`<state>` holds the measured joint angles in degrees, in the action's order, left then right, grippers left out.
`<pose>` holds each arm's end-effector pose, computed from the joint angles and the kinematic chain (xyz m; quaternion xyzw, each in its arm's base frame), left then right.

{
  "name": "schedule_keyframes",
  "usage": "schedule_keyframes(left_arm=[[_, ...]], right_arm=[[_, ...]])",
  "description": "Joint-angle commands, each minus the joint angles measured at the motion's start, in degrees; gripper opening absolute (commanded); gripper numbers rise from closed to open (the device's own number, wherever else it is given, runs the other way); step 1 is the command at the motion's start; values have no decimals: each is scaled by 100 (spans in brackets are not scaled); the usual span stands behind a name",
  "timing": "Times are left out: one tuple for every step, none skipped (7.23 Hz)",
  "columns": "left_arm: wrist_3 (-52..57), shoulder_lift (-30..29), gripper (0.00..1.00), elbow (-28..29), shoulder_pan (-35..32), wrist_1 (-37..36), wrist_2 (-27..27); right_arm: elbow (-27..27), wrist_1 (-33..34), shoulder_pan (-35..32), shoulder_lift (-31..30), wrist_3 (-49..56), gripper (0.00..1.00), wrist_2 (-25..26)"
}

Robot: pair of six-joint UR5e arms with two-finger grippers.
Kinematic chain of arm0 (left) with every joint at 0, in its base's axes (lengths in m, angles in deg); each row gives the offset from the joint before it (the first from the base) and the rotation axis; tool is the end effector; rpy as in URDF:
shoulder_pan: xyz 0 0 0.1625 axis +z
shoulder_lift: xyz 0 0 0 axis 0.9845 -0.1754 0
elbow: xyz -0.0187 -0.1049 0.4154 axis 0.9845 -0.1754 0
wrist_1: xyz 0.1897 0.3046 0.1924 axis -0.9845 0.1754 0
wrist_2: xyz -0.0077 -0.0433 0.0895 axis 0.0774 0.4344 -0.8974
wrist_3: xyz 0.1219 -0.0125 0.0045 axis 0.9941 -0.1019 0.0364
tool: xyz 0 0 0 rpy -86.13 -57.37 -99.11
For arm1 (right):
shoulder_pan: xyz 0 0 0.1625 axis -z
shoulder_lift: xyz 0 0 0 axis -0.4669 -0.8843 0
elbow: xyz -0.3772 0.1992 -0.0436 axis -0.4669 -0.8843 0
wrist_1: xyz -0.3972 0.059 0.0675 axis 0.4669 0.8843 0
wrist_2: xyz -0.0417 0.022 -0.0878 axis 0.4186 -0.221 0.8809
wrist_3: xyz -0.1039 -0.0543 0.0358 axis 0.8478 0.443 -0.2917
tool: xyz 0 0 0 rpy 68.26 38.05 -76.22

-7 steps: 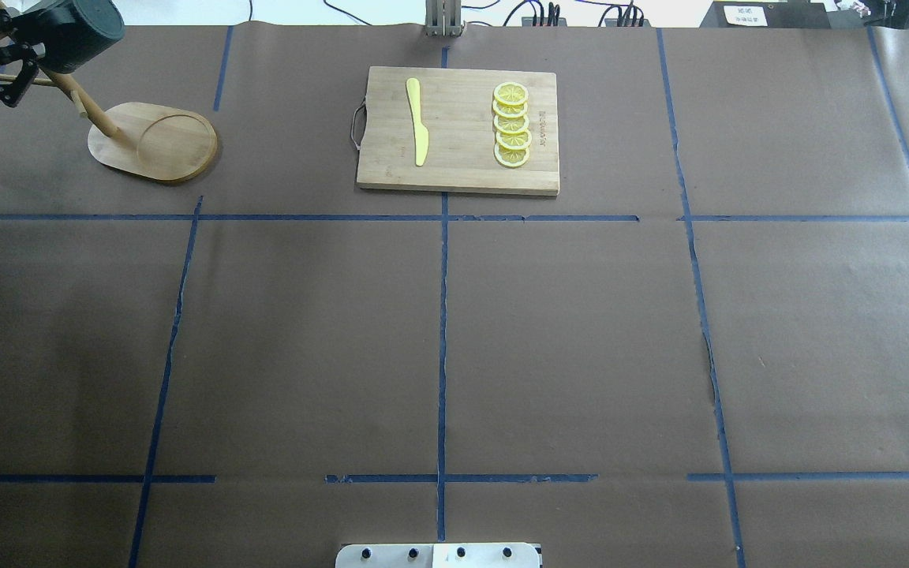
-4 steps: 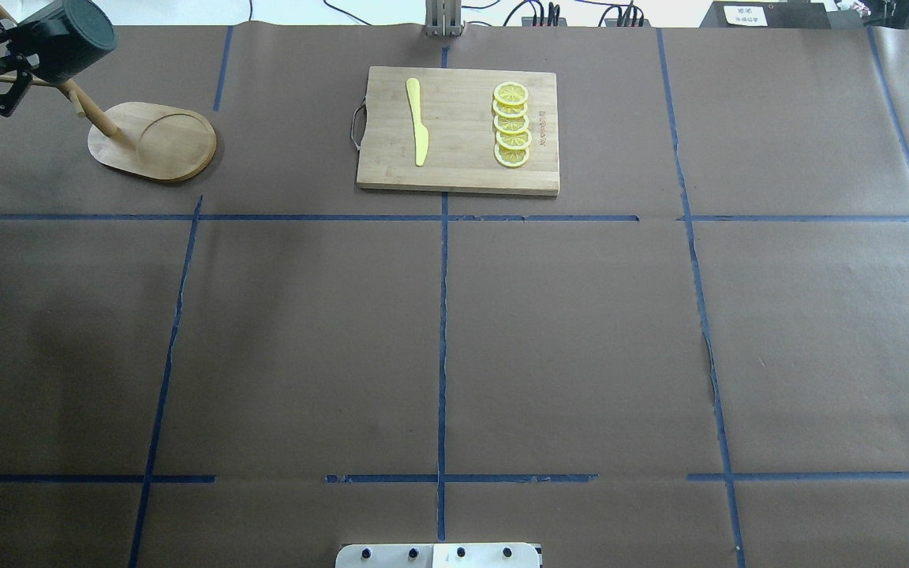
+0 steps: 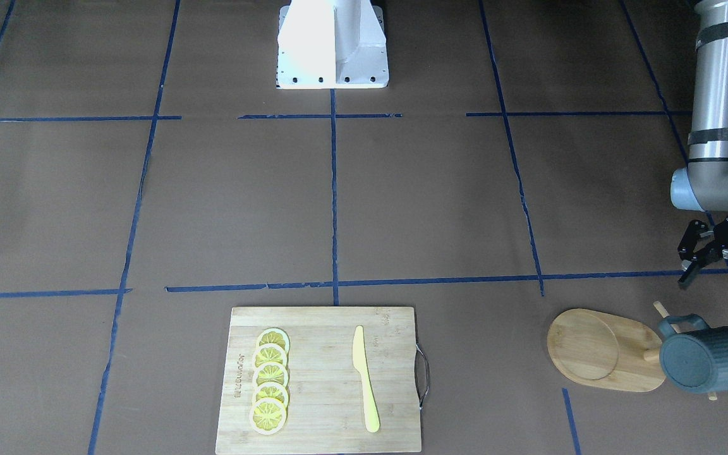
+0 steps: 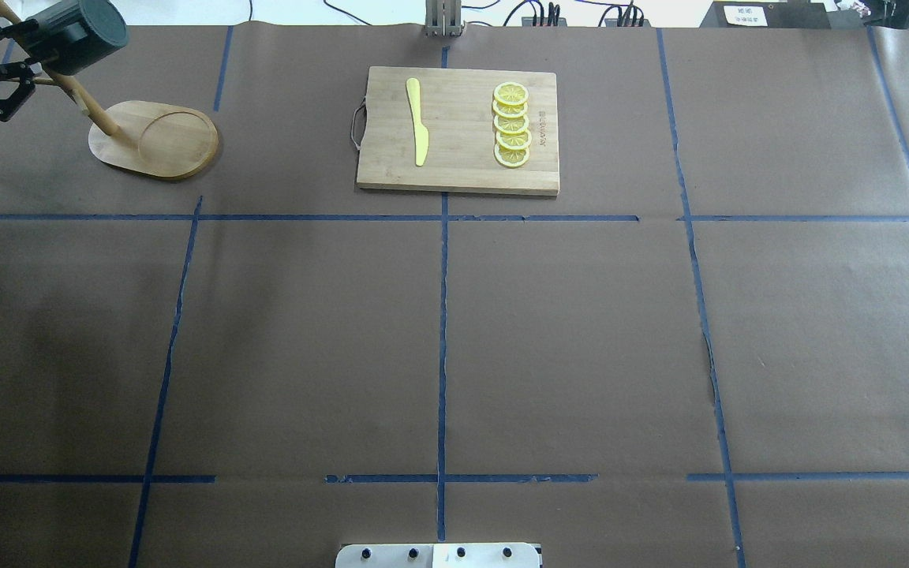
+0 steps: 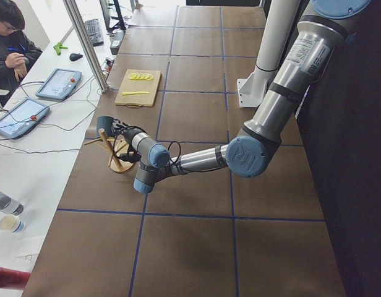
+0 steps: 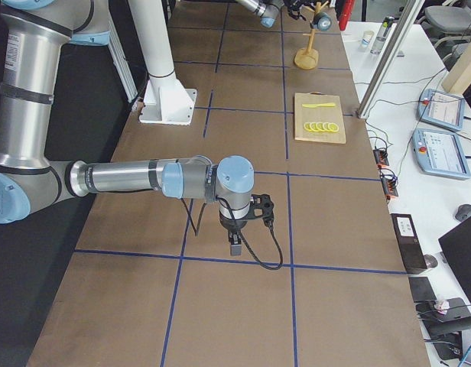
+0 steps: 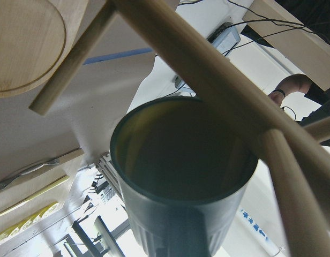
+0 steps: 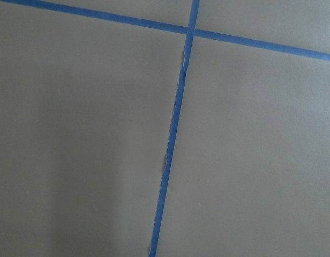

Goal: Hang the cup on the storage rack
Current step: 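Hook the mug handle onto a peg of the wooden rack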

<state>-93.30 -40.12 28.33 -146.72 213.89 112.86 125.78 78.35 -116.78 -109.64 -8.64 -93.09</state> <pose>0.1597 -0.6149 0.5362 -0.2297 0.7783 -0.5257 0.2552 0.0456 -0.3801 0.6315 0.0192 -0.3508 -0.0769 0.9331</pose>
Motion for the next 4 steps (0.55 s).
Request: schedule_keyframes(left_arm=[[-8, -27, 100, -1, 2, -1, -2], [0, -28, 100, -53, 2, -10, -2], [18, -19, 100, -219, -7, -27, 15], [53, 25, 100, -438, -24, -45, 42]], right_arm=[[2, 1, 0, 0, -10, 100, 0], [2, 1, 9, 0, -18, 100, -9], [2, 1, 9, 0, -18, 100, -18], [2, 1, 9, -9, -18, 100, -26]])
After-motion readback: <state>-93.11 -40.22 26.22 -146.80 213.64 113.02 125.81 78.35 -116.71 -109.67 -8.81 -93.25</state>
